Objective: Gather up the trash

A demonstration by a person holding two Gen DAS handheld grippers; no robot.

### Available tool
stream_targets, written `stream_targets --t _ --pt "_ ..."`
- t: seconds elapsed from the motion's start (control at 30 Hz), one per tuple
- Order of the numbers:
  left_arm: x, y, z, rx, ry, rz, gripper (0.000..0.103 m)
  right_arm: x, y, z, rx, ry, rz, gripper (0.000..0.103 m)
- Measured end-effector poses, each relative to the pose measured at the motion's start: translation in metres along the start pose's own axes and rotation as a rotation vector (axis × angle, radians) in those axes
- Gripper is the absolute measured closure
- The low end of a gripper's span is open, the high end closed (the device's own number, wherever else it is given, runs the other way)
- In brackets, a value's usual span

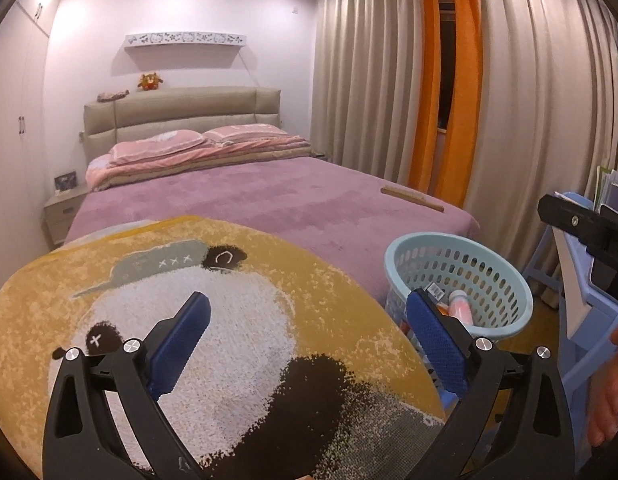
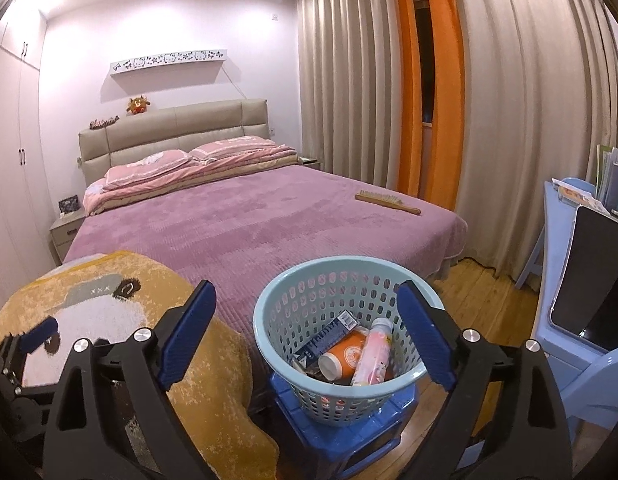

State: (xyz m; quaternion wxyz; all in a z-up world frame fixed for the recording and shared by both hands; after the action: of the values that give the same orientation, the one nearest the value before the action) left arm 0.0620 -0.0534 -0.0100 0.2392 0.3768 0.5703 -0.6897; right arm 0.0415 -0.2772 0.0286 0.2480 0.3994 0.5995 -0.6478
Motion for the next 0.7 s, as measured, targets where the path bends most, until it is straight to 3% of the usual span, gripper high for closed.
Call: stream_targets --t 0.43,0.7 --pt "-0.002 -0.003 -0.005 0.014 -0.033 0.007 0.007 0.006 0.006 -0.002 0.001 0.009 -0.005 0.013" --pt "-0.002 -0.005 0.002 -0.021 -0.004 0.020 0.007 0.013 0.011 0.003 -0.010 0.025 -0.015 0.012"
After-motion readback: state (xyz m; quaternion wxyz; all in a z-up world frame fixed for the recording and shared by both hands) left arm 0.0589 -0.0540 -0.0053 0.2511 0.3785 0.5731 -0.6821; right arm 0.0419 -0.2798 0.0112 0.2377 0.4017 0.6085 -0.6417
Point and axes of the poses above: each gripper's, at about its wrist camera, not at the fingertips, and y roughly the way its jaws point, z to its right, x to its underside, the point moved 2 cm from there along y, roughly the way its jaws point, and after that the axes turned 12 degrees about -z, right-handed, at the moved point
